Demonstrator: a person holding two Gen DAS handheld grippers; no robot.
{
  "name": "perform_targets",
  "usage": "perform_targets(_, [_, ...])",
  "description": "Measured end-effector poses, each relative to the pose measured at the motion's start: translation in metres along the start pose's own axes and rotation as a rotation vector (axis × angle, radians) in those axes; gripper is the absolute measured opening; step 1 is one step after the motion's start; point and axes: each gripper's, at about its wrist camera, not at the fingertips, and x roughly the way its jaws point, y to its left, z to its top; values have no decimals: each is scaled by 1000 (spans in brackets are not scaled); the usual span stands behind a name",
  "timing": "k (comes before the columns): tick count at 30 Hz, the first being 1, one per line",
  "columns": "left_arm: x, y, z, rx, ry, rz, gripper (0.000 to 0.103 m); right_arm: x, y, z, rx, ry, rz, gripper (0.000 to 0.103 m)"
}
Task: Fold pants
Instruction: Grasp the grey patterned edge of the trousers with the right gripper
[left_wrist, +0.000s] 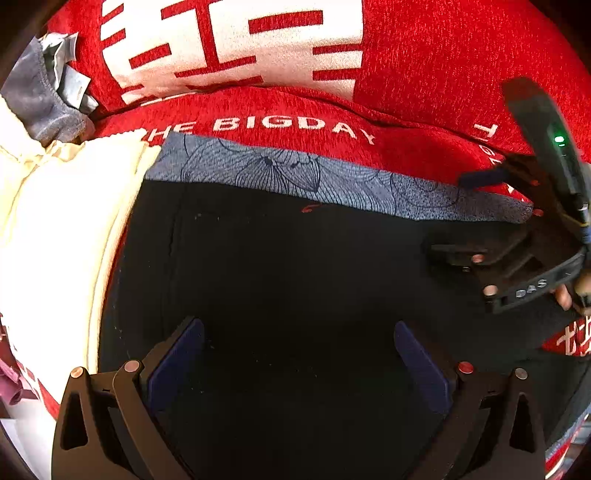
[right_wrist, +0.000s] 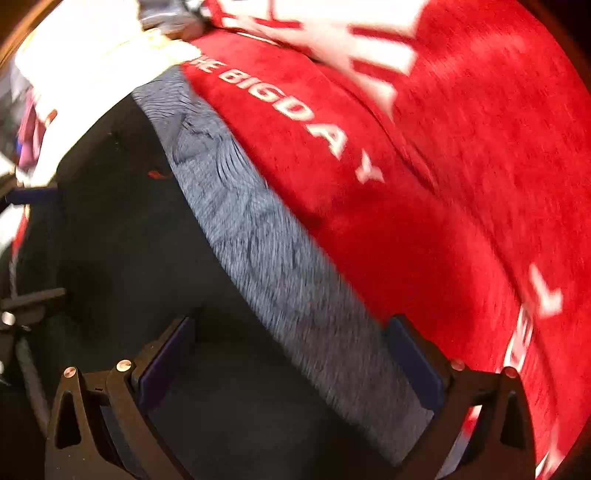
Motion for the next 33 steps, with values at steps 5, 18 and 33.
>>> perform_targets(5, [-2, 5, 7, -13, -5, -15, 103, 1, 9, 2, -72, -23, 29, 76])
perform_targets(18, [5, 36, 64, -284, 74, -177, 103, -61, 39, -19, -69, -161, -76, 11])
perform_targets(33, [44, 22, 79, -299, 129, -28, 15, -67, 106, -31, -161, -208, -269, 3])
